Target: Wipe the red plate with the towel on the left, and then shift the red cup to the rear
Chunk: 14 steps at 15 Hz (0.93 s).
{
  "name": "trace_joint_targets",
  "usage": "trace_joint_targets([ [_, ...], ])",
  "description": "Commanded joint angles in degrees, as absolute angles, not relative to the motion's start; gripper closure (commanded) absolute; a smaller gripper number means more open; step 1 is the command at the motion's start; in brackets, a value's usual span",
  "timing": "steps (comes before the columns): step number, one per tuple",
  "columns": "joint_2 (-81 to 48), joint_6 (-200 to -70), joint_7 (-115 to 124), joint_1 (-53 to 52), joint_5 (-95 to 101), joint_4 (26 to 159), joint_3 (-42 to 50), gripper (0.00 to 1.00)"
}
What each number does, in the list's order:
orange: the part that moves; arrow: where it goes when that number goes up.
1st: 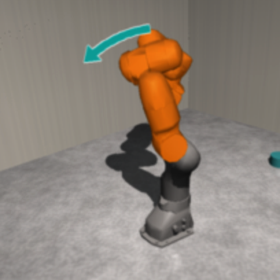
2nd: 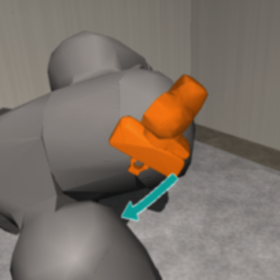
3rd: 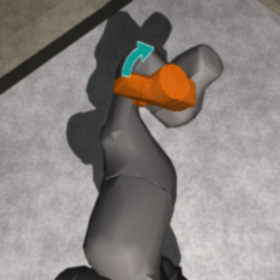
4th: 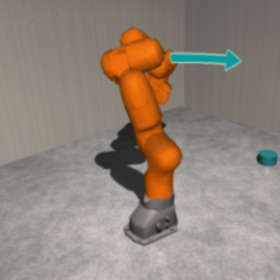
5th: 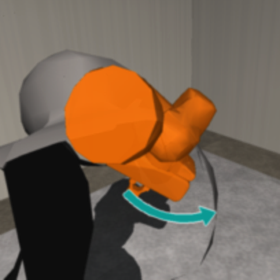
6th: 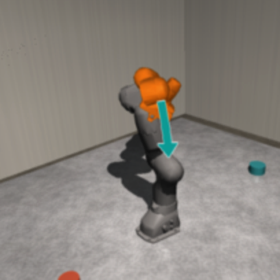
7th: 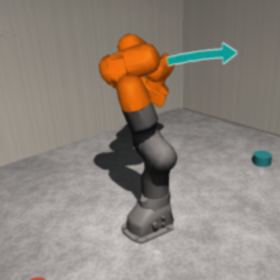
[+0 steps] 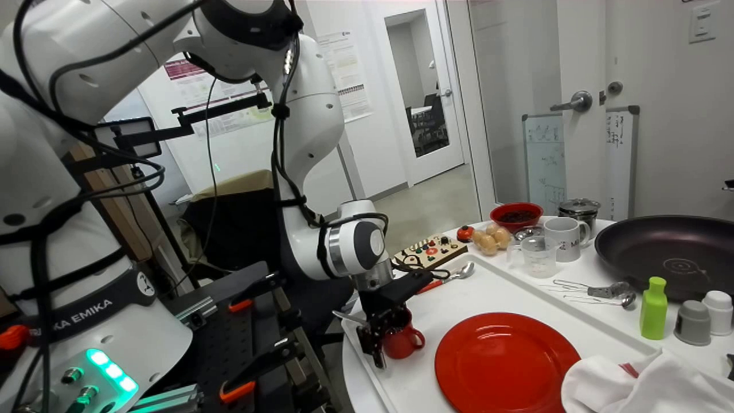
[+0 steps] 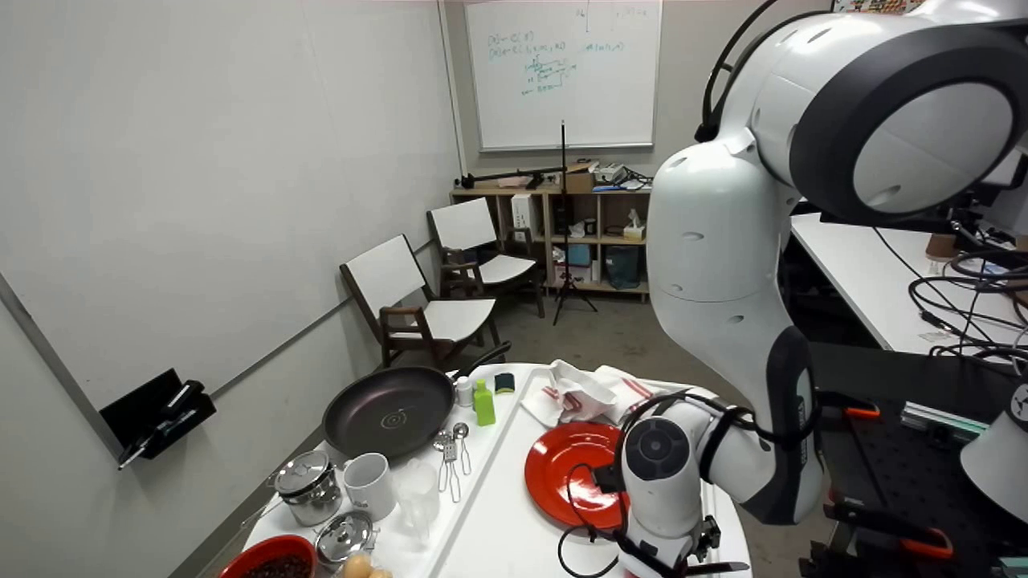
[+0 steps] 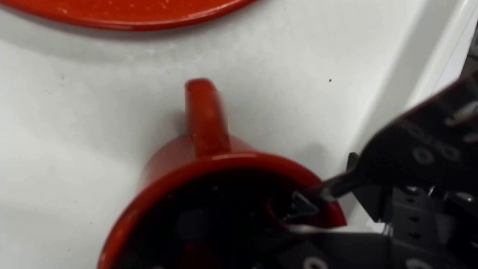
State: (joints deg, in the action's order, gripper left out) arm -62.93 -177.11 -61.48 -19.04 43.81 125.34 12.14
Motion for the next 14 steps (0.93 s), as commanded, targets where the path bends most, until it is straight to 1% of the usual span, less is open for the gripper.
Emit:
trace_joint_targets([
  [1,-62.19,-178.83,-60.01,-20.7,43.86,126.76,13.27,0.0],
  [7,-59.4,-184.05,-58.54,-23.28,44.16,130.42,15.24,0.0],
  [14,-53.19,-192.71,-57.02,-29.26,43.45,139.19,19.01,0.0],
])
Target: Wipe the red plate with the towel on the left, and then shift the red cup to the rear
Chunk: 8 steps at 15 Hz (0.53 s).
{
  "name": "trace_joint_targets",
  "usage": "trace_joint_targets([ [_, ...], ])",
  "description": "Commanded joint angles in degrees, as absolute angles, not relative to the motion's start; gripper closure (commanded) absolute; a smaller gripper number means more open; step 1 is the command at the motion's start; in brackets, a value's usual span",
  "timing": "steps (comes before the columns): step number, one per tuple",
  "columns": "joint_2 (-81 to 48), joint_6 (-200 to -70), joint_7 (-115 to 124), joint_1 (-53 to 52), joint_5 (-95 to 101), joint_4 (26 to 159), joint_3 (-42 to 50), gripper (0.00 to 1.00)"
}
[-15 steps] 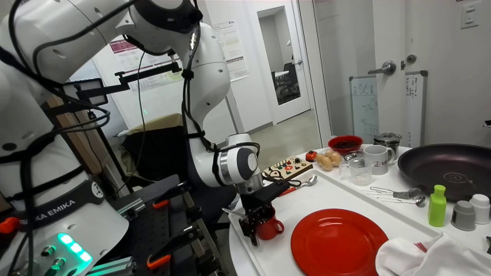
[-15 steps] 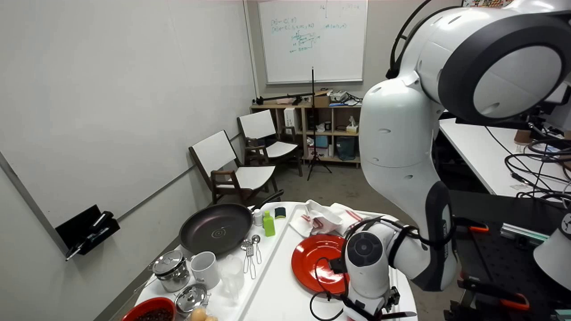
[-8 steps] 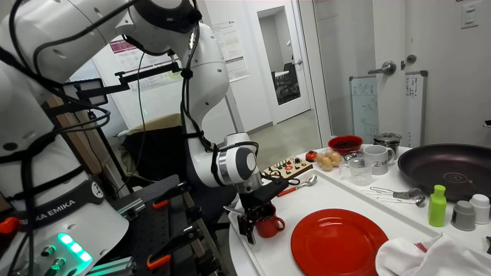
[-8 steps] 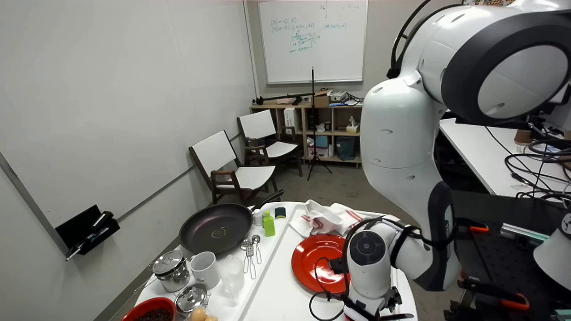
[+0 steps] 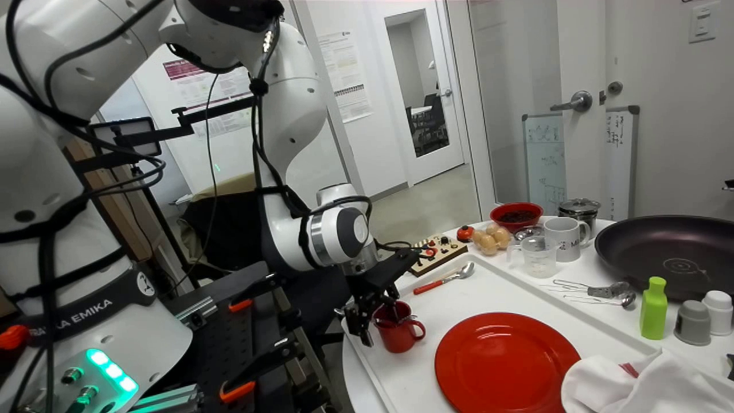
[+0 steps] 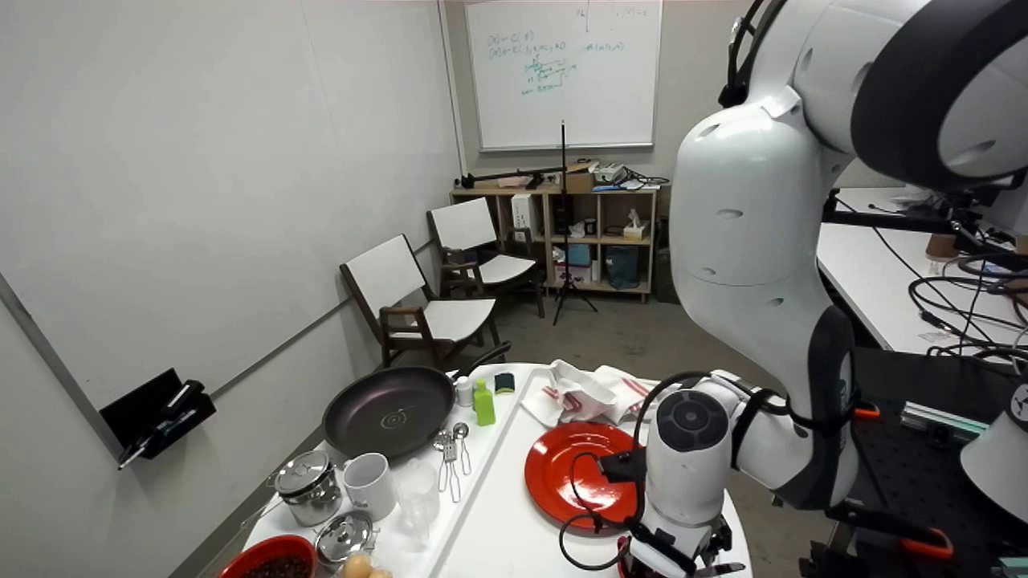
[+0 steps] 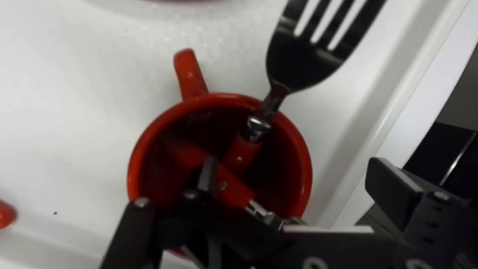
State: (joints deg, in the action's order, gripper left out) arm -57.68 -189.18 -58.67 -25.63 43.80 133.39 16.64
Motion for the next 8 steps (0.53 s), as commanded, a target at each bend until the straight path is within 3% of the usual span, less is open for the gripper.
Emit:
trace_joint_targets([
  [1,-52.31,-193.47,-57.02,-30.27,43.45,140.38,19.68,0.0],
  [8,-42.0,-198.65,-57.94,-34.36,42.3,149.2,22.91,0.0],
])
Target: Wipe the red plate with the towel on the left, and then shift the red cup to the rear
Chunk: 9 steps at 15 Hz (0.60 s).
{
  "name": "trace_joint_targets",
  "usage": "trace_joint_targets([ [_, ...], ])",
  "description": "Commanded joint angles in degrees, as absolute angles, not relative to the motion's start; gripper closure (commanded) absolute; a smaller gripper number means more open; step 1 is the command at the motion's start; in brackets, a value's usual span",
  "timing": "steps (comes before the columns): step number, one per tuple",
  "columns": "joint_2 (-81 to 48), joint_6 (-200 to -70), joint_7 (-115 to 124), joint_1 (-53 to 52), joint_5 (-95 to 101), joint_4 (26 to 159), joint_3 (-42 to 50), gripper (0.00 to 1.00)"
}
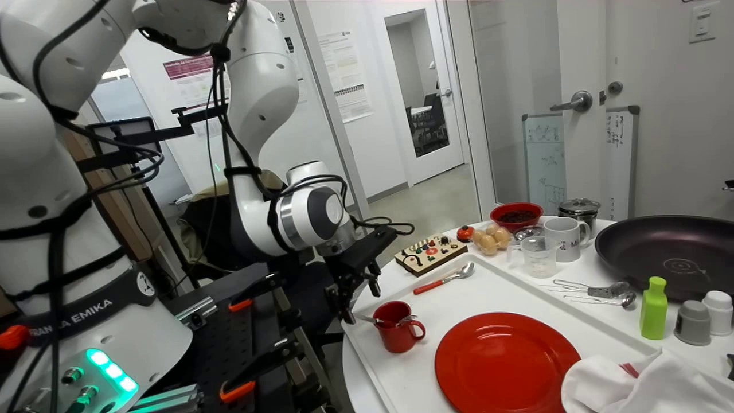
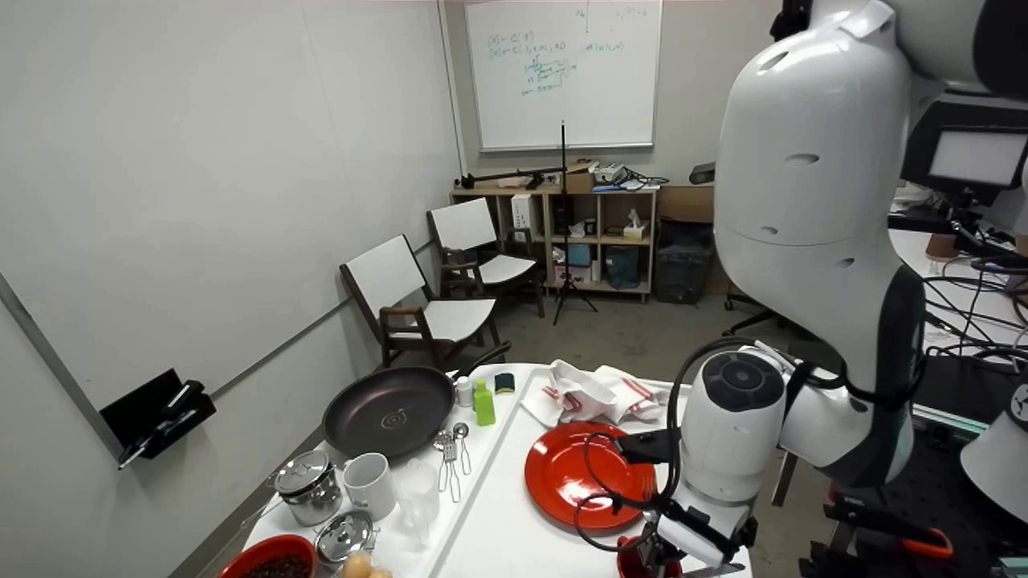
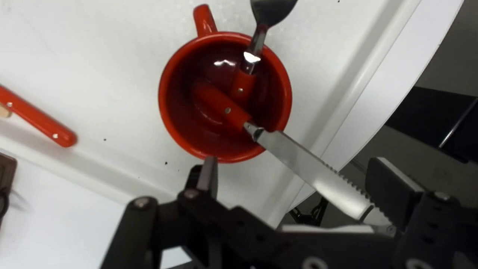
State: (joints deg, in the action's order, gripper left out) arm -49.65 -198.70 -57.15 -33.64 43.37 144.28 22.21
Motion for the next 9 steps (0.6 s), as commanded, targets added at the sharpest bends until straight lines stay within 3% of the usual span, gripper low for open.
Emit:
trace_joint_targets([
  [1,-40.37,-198.84,-57.78,-34.57,42.44,150.33,23.34,0.0],
  [7,-28.32,-198.31,-49.55,-24.13,45.33,155.68,17.28,0.0],
  [9,-24.61,-195.43,-48.43,-15.35,44.05,157.21,10.07,0.0],
])
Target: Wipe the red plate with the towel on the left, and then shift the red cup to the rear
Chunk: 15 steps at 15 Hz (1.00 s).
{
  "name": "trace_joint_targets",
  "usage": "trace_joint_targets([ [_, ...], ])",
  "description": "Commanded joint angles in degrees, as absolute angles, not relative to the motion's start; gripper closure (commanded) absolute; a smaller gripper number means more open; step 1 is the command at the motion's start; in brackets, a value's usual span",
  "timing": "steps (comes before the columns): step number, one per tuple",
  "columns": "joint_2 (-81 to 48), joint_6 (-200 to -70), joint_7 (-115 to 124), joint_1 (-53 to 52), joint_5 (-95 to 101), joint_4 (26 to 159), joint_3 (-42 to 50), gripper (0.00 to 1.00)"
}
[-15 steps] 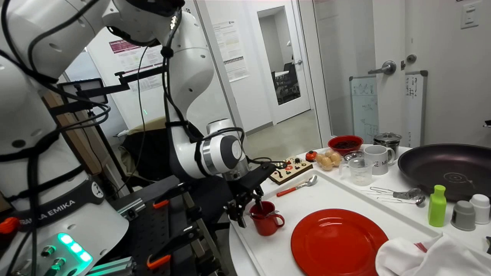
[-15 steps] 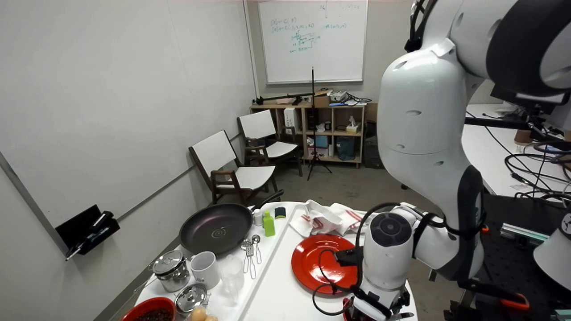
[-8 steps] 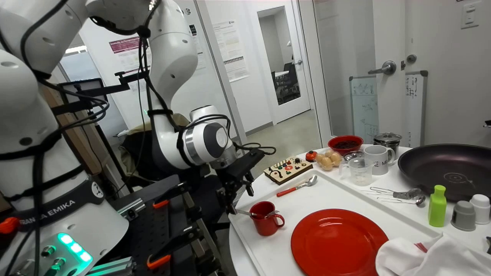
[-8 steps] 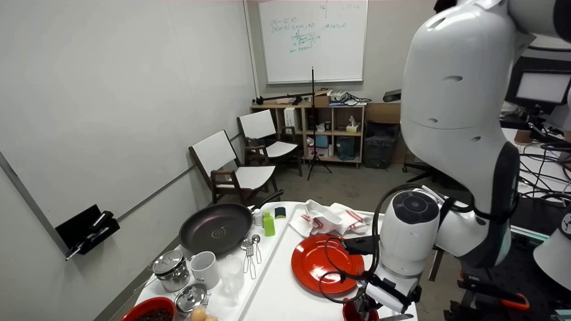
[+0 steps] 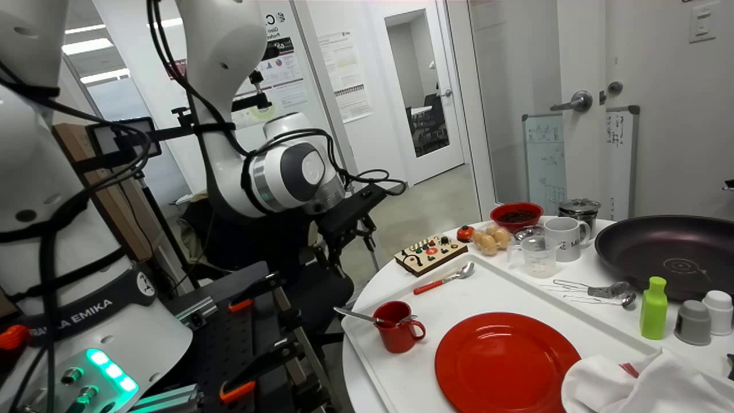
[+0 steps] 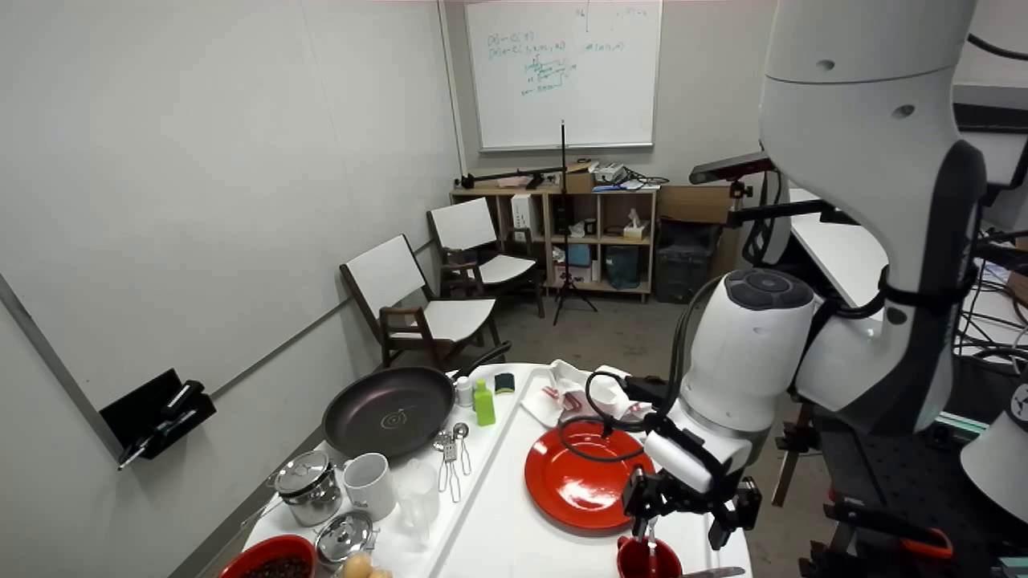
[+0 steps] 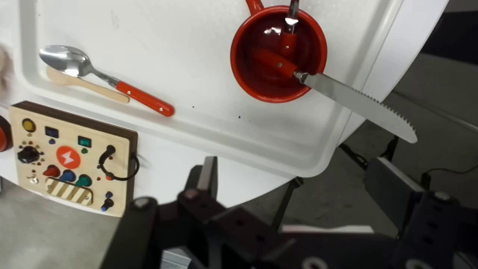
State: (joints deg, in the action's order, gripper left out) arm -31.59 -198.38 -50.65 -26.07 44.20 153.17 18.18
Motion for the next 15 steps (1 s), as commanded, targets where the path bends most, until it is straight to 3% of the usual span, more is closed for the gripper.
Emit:
trace_joint_targets([
  [1,-23.82,-194.83,-46.33,-12.1,44.08,157.38,7.33,0.0],
  [15,-24.43,-192.38,-12.98,38.08,46.67,153.62,-33.61,0.0],
])
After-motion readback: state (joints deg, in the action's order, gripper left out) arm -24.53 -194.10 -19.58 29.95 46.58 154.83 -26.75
